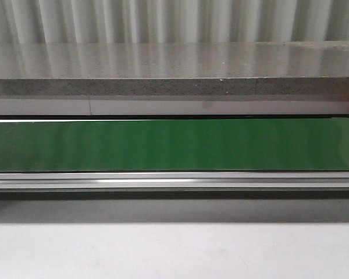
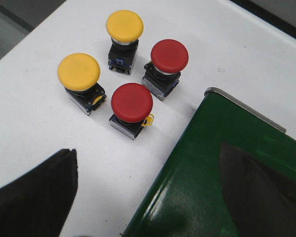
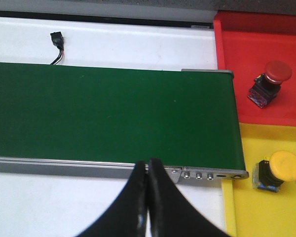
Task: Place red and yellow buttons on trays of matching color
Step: 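Lower the left gripper onto a red button and close on it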
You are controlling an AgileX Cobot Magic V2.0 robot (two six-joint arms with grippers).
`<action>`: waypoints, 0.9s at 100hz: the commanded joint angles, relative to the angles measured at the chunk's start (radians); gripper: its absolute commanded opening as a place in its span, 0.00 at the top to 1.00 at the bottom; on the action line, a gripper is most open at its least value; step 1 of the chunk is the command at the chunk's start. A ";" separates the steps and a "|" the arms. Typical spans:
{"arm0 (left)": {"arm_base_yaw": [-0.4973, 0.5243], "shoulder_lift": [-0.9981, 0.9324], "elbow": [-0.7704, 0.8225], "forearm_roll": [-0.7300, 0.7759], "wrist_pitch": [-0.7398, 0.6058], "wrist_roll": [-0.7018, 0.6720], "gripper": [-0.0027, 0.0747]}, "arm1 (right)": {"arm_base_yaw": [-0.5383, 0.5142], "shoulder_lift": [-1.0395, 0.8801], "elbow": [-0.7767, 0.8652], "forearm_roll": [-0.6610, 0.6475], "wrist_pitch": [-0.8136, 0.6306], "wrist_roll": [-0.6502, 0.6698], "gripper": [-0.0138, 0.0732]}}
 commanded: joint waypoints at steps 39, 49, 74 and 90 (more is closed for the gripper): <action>0.048 0.197 -0.133 -0.018 -0.100 -0.014 0.24 | 0.000 -0.002 -0.026 -0.005 -0.059 -0.011 0.92; 0.061 0.213 -0.133 -0.018 -0.109 -0.020 0.24 | 0.000 -0.002 -0.026 -0.005 -0.059 -0.011 0.92; 0.081 0.246 -0.133 -0.021 -0.157 -0.020 0.24 | 0.000 -0.002 -0.026 -0.005 -0.059 -0.011 0.92; 0.082 0.279 -0.133 -0.021 -0.195 -0.020 0.24 | 0.000 -0.002 -0.026 -0.005 -0.059 -0.011 0.92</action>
